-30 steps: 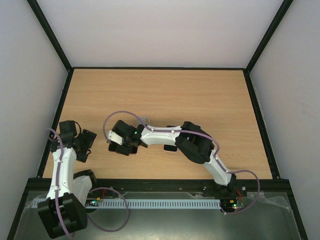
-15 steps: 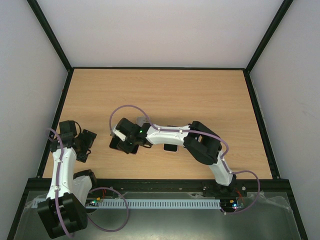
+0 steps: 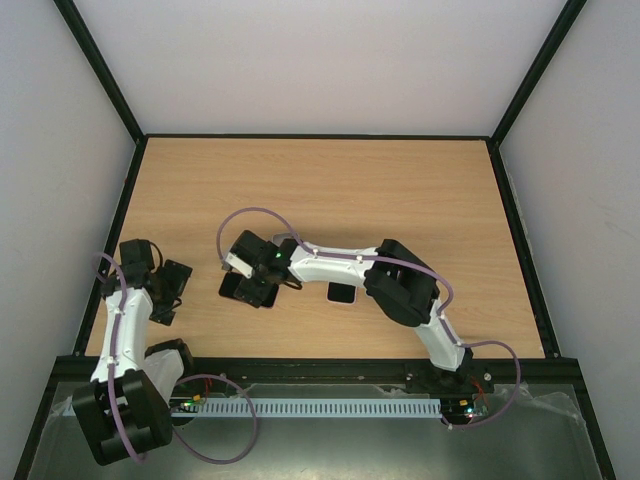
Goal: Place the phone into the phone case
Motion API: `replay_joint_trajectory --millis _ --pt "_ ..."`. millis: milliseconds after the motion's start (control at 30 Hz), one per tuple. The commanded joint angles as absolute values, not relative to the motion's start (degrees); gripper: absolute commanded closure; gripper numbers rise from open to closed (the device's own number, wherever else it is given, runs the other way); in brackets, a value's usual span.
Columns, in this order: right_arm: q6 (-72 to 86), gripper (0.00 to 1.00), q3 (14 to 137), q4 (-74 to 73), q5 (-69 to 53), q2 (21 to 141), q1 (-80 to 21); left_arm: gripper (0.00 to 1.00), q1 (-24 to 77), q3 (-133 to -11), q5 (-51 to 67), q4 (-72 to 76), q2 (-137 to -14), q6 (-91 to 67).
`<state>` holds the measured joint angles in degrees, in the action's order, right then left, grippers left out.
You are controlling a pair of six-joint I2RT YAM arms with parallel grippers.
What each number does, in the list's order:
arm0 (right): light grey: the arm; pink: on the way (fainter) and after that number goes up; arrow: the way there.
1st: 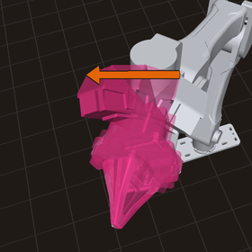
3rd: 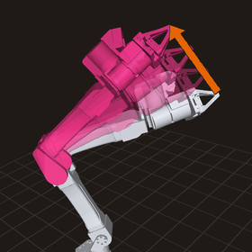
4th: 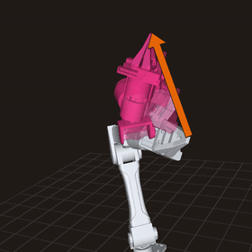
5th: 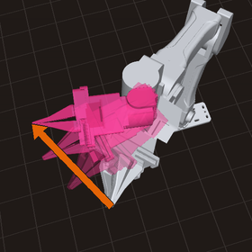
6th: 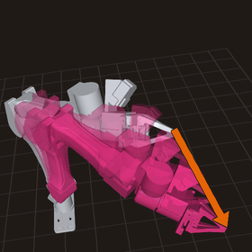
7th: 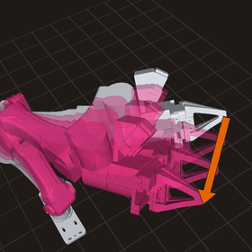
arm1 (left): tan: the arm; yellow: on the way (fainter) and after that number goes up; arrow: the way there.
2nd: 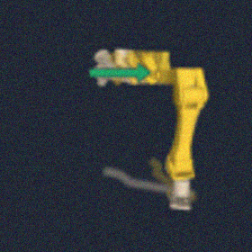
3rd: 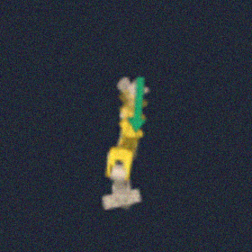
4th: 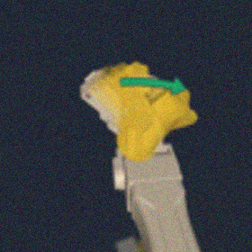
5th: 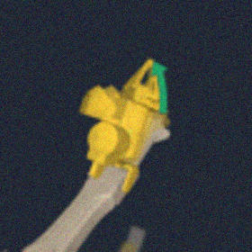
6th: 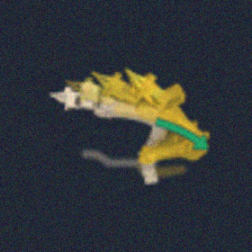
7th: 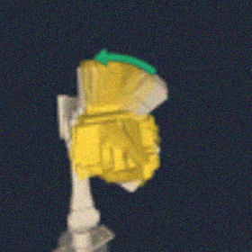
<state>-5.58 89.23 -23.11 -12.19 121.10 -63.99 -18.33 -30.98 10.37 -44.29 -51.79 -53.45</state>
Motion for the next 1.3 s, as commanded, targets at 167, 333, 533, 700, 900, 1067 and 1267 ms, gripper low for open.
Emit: replay_joint_trajectory --millis 167,333,533,700,900,1067,1267 --pt "-7.9 0.04 97.4 -30.8 -7.3 127.4 -65.7 0.01 -19.7 -30.6 9.3 -44.1 -51.5 -54.9" --pt "-9.2 0.02 100.0 -33.0 -8.1 130.8 -65.7 0.01 -20.6 -30.2 9.7 -44.9 -50.4 -54.8" --pt "-8.8 0.08 100.5 -35.0 -8.7 133.0 -65.6 0.02 -20.7 -31.1 10.2 -45.9 -49.2 -55.0" --pt "-9.1 0.19 99.9 -35.3 -10.6 132.8 -65.6 0.01 -20.7 -31.4 10.7 -45.9 -49.4 -55.1" --pt "-8.8 0.19 99.9 -36.7 -11.4 133.6 -64.0 0.02 -20.8 -31.6 10.7 -46.5 -49.2 -54.7" --pt "-8.8 0.14 98.8 -36.7 -11.0 133.2 -63.5 0.02 -20.8 -31.6 11.4 -46.4 -48.9 -54.7" --pt "-7.6 0.25 97.6 -35.6 -11.1 132.6 -63.5 0.01 -20.9 -32.0 11.1 -46.7 -48.9 -54.8"
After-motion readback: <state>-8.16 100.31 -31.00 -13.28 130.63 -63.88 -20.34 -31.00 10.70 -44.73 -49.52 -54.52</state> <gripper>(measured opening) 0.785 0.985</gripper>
